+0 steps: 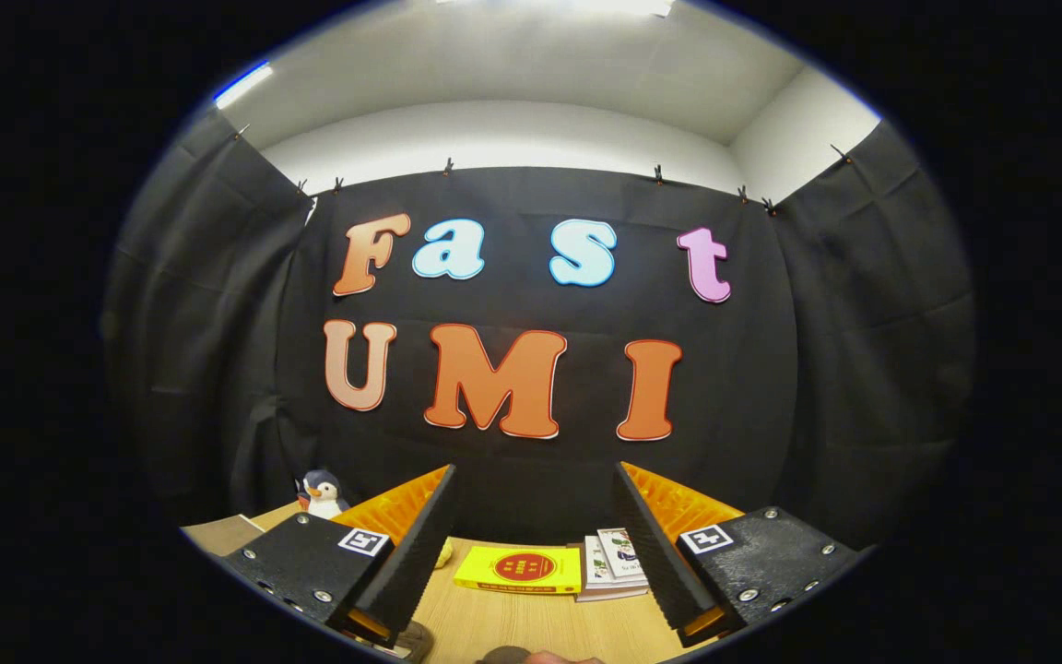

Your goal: Open the storage box then place both shoes into the box .Put the left shoe in first, then the right shoe, with the right side of both shoes facing outward in a uniform manner.

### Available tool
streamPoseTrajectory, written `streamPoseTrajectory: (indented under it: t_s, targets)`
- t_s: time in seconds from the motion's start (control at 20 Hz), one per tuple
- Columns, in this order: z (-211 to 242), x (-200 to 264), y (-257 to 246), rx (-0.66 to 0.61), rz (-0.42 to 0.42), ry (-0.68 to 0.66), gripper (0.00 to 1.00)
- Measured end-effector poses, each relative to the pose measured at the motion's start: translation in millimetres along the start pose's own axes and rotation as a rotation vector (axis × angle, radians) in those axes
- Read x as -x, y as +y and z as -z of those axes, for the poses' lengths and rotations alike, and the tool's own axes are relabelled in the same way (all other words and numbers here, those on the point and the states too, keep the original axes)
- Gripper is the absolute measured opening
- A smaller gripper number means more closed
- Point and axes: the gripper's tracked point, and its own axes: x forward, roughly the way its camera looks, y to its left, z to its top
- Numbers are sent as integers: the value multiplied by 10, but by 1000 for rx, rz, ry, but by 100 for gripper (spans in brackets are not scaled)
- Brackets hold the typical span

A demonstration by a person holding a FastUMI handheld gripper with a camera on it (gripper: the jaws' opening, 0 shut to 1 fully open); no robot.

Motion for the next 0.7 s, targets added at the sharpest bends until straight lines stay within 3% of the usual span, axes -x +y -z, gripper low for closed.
streamPoseTrajectory:
  t_s: [0.15, 0.55, 0.7]
  targets:
    - [293, 22, 123, -34, -58, 85, 99]
    - [1164, 144, 973, -233, -319, 365, 99]
    - [1698, 264, 1410, -334, -409, 543, 99]
